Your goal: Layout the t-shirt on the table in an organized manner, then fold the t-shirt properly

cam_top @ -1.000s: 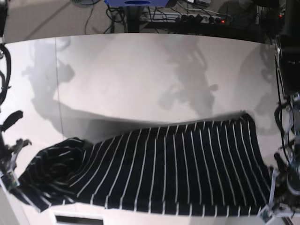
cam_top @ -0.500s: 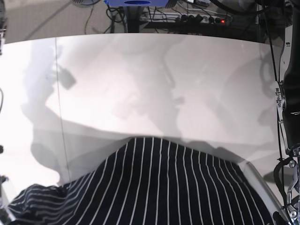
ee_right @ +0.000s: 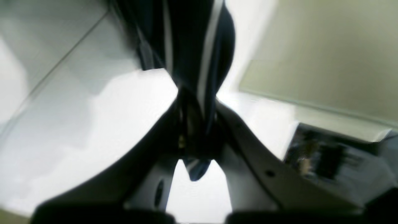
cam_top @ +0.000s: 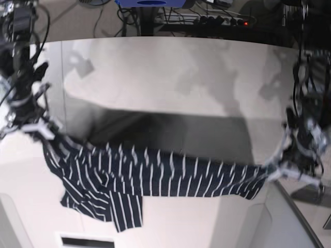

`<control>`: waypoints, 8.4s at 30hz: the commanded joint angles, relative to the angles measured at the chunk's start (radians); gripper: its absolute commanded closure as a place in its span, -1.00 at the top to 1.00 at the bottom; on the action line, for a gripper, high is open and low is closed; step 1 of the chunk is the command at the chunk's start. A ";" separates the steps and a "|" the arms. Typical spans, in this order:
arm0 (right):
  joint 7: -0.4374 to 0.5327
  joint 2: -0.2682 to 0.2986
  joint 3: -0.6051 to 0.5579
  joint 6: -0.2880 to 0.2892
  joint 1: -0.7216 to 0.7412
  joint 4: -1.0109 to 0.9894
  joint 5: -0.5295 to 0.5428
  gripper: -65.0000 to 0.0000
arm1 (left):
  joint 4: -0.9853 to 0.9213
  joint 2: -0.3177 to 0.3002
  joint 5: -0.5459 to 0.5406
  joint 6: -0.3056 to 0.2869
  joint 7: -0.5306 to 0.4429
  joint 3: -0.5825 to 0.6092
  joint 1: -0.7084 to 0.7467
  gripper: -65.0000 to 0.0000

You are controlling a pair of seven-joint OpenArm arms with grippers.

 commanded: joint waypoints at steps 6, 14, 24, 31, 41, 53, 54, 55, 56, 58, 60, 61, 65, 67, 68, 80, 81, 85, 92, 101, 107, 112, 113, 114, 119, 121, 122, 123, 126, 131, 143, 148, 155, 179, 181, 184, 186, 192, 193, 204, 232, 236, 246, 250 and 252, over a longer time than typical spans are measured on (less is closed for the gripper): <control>0.011 -0.083 0.005 -0.012 -0.156 -0.055 -0.001 -0.98 | 0.018 -0.024 0.019 0.009 -0.053 -0.135 0.312 -1.00; 0.013 -0.116 0.005 -0.012 -0.185 -0.190 -0.001 -0.98 | -0.101 -0.014 0.018 0.076 -0.131 -0.168 0.492 -1.00; 0.014 -0.150 -0.004 -0.012 -0.195 -0.192 -0.001 -0.98 | -0.280 0.031 0.016 0.146 -0.239 -0.169 0.460 -1.00; 0.014 -0.142 -0.005 -0.012 -0.163 -0.190 -0.002 -0.98 | -0.291 0.035 0.019 0.145 -0.237 -0.159 0.372 -1.00; 0.014 -0.041 0.002 -0.012 0.282 -0.460 -0.002 -0.98 | -0.550 0.063 0.094 0.142 -0.182 0.055 -0.120 -1.00; 0.172 -0.027 0.005 -0.020 0.737 -1.010 -0.002 -0.98 | -1.096 0.223 0.096 0.149 -0.268 0.240 -0.557 -1.00; 0.203 -0.027 0.005 -0.040 0.793 -1.067 -0.002 -0.98 | -1.144 0.236 0.096 0.174 -0.291 0.247 -0.597 -1.00; 0.229 -0.024 0.005 -0.074 0.837 -1.106 -0.002 -0.98 | -1.190 0.252 0.096 0.205 -0.311 0.250 -0.642 -1.00; 0.261 -0.020 0.005 -0.120 0.885 -1.143 -0.002 -0.98 | -1.242 0.273 0.096 0.240 -0.331 0.253 -0.697 -1.00; 0.301 -0.001 0.005 -0.173 0.974 -1.159 -0.002 -0.98 | -1.313 0.316 0.085 0.272 -0.348 0.242 -0.821 -1.00; 0.298 0.011 0.005 -0.175 1.029 -1.096 -0.002 -0.98 | -1.303 0.345 0.084 0.272 -0.332 0.225 -0.920 -1.00; 0.292 0.022 0.005 -0.175 1.037 -1.039 -0.004 -0.98 | -1.274 0.347 0.084 0.272 -0.317 0.207 -0.949 -1.00; 0.082 0.057 0.005 -0.087 0.958 -0.796 0.010 -0.98 | -1.049 0.310 0.097 0.255 -0.208 0.174 -0.917 -1.00; 0.053 0.059 0.005 -0.014 0.849 -0.732 0.024 -1.00 | -0.931 0.262 0.099 0.234 -0.186 0.251 -0.798 -1.00; 0.051 0.057 0.005 -0.012 0.785 -0.711 0.021 -1.00 | -0.872 0.239 0.101 0.235 -0.183 0.286 -0.732 -1.00; 0.051 0.000 0.088 -0.012 0.300 -0.540 0.027 -1.00 | -0.441 0.203 0.252 0.232 -0.150 0.128 -0.105 -1.00; 0.051 0.000 0.088 -0.012 0.283 -0.529 0.028 -1.00 | -0.432 0.187 0.252 0.232 -0.150 0.128 -0.080 -1.00; 0.051 -0.001 0.090 -0.012 0.236 -0.496 0.024 -1.00 | -0.421 0.158 0.255 0.232 -0.150 0.119 -0.042 -1.00; -0.013 -0.001 0.087 -0.006 0.118 -0.358 0.022 -1.00 | -0.332 0.124 0.260 0.195 -0.147 0.064 0.038 -1.00; -0.022 -0.043 0.082 -0.006 -0.016 -0.342 0.022 -1.00 | -0.286 0.123 0.259 0.152 -0.145 0.050 0.279 -1.00; -0.026 -0.044 0.079 -0.006 -0.024 -0.338 0.022 -1.00 | -0.237 0.135 0.259 0.152 -0.147 -0.054 0.305 -1.00; -0.021 -0.038 0.033 -0.006 0.107 -0.385 0.022 -1.00 | -0.318 0.134 0.260 0.151 -0.147 0.003 0.156 -1.00; -0.021 -0.038 0.024 -0.006 0.147 -0.416 0.022 -1.00 | -0.351 0.138 0.260 0.151 -0.147 0.030 0.108 -1.00; -0.018 -0.038 0.013 -0.006 0.208 -0.464 0.024 -1.00 | -0.397 0.140 0.260 0.151 -0.147 0.067 0.049 -1.00; 0.105 -0.037 0.030 -0.009 0.576 -0.749 0.019 -1.00 | -0.714 0.232 0.257 0.157 -0.150 0.197 -0.373 -1.00; 0.085 -0.021 0.085 -0.009 0.705 -0.737 -0.012 -1.00 | -0.796 0.282 0.254 0.185 -0.148 0.191 -0.550 -1.00; 0.056 -0.009 0.107 -0.003 0.747 -0.692 -0.045 -1.00 | -0.802 0.298 0.255 0.189 -0.147 0.174 -0.630 -1.00; 0.031 0.000 0.116 0.012 0.779 -0.631 -0.076 -1.00 | -0.796 0.307 0.257 0.189 -0.143 0.147 -0.696 -1.00; -0.056 0.028 0.123 0.107 0.797 -0.422 -0.124 -1.00 | -0.708 0.302 0.259 0.160 -0.070 0.118 -0.826 -1.00; -0.142 0.019 0.116 0.107 0.601 -0.233 -0.131 -1.00 | -0.450 0.230 0.262 0.083 0.018 0.148 -0.677 -1.00; -0.139 -0.095 0.108 0.107 0.111 -0.147 -0.098 -1.00 | -0.088 0.198 0.259 0.129 -0.068 -0.045 0.085 -1.00; -0.138 -0.098 0.108 0.107 0.082 -0.143 -0.098 -1.00 | -0.085 0.189 0.259 0.129 -0.085 -0.120 0.105 -1.00; -0.138 -0.084 0.108 0.107 0.273 -0.144 -0.104 -1.00 | -0.102 0.175 0.260 0.129 -0.079 -0.066 -0.053 -1.00; -0.138 0.036 0.027 0.107 0.848 -0.144 -0.107 -1.00 | -0.561 0.197 0.260 0.131 -0.085 0.069 -0.921 -1.00; -0.138 0.036 0.024 0.107 0.871 -0.146 -0.107 -1.00 | -0.576 0.213 0.260 0.131 -0.085 0.069 -0.956 -1.00; -0.138 0.037 0.024 0.107 0.895 -0.146 -0.107 -1.00 | -0.608 0.220 0.260 0.131 -0.085 0.069 -1.002 -1.00; -0.138 0.037 0.024 0.107 0.912 -0.146 -0.108 -1.00 | -0.624 0.220 0.260 0.131 -0.085 0.069 -1.025 -1.00; -0.138 0.080 0.025 0.107 0.966 -0.175 -0.108 -1.00 | -0.684 0.221 0.259 0.143 -0.090 0.069 -1.095 -1.00; -0.138 0.085 0.024 0.107 0.980 -0.189 -0.108 -1.00 | -0.697 0.221 0.254 0.163 -0.093 0.069 -1.110 -1.00; -0.138 0.118 0.022 0.081 1.093 -0.240 -0.107 -1.00 | -0.863 0.278 0.259 0.225 -0.199 0.069 -1.250 -1.00; -0.068 0.045 0.034 -0.008 0.596 -0.048 -0.177 -1.00 | -0.496 0.224 0.260 0.200 -0.163 0.064 -0.823 -1.00; -0.131 0.006 0.033 -0.008 0.474 -0.020 -0.177 -1.00 | -0.355 0.186 0.260 0.188 -0.159 0.058 -0.625 -1.00; -0.159 -0.179 0.130 -0.008 0.216 -0.008 -0.171 -1.00 | -0.137 0.131 0.249 0.148 -0.065 0.000 -0.146 -1.00; -0.157 -0.221 0.133 -0.008 0.105 -0.026 -0.145 -1.00 | -0.136 0.140 0.248 0.148 -0.067 -0.036 0.016 -1.00; -0.153 -0.225 0.139 -0.008 0.073 -0.034 -0.102 -1.00 | -0.137 0.157 0.248 0.148 -0.067 -0.050 0.081 -1.00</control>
